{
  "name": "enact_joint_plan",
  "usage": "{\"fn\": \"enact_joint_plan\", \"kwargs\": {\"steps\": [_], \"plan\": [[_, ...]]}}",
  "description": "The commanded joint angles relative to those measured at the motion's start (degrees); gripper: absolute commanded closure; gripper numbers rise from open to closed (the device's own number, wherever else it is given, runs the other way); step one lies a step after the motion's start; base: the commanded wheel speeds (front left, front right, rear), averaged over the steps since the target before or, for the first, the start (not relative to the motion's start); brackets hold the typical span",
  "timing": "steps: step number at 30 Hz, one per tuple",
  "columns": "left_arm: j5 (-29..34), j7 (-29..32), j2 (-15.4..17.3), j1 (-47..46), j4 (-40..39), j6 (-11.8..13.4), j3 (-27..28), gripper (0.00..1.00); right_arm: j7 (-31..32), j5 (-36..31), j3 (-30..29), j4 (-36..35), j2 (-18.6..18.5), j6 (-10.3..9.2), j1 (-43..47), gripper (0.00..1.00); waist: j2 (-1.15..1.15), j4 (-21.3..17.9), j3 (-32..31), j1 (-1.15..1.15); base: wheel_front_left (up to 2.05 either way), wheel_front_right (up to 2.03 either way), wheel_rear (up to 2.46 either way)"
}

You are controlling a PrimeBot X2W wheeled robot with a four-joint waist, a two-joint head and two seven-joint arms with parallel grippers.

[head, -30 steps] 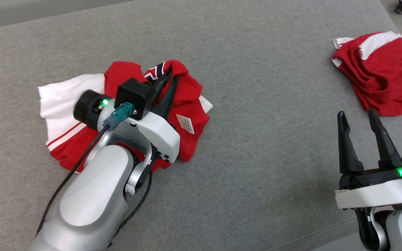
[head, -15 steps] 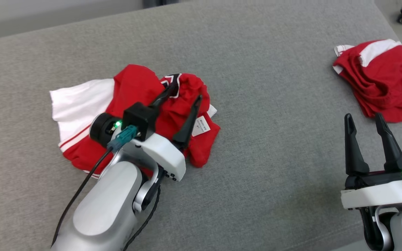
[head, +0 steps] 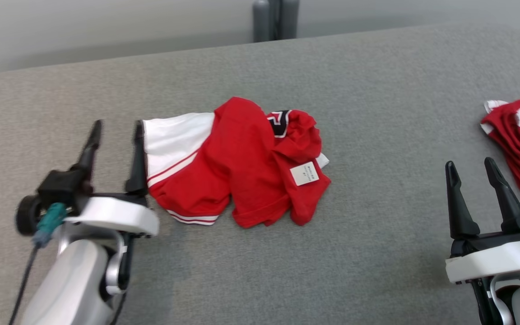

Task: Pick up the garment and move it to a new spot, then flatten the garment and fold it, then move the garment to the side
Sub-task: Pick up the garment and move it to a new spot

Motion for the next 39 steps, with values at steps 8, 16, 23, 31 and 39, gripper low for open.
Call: {"fn": "enact_joint_plan", "kwargs": {"steps": [8, 16, 23, 31, 39], "plan": [[-3.0, -0.9, 4.2, 9.1, -3.9, 0.1, 7.0, 0.0, 2.1, -0.5, 0.5, -0.5, -0.7, 0.01, 2.1, 0.0, 0.0, 4.5, -3.9, 0.0, 0.0, 0.0, 0.0], [-3.6, 0.5, 6.6, 16.4, -8.9, -0.1, 6.9, 0.0, 3.2, -0.6, 1.2, -0.5, -0.9, 0.01, 4.5, 0.0, 0.0, 5.7, -6.7, 0.0, 0.0, 0.0, 0.0], [-2.3, 2.3, 8.0, 21.7, -12.6, 0.8, 5.3, 0.0, 4.0, -0.3, 2.1, -0.2, -1.3, 0.01, 6.2, 0.0, 0.0, 5.3, -9.4, 0.0, 0.0, 0.0, 0.0], [-2.2, 4.0, 8.5, 25.0, -14.9, 2.1, 4.1, 0.0, 5.0, -0.7, 1.5, -1.1, -1.2, 0.01, 8.2, 0.0, 0.0, 5.4, -11.4, 0.0, 0.0, 0.0, 0.0], [-2.2, 4.5, 8.7, 25.4, -15.7, 2.9, 4.2, 0.0, 5.4, -0.8, 1.1, -2.0, -0.7, 0.01, 8.7, 0.0, 0.0, 5.5, -11.3, 0.0, 0.0, 0.0, 0.0]]}}
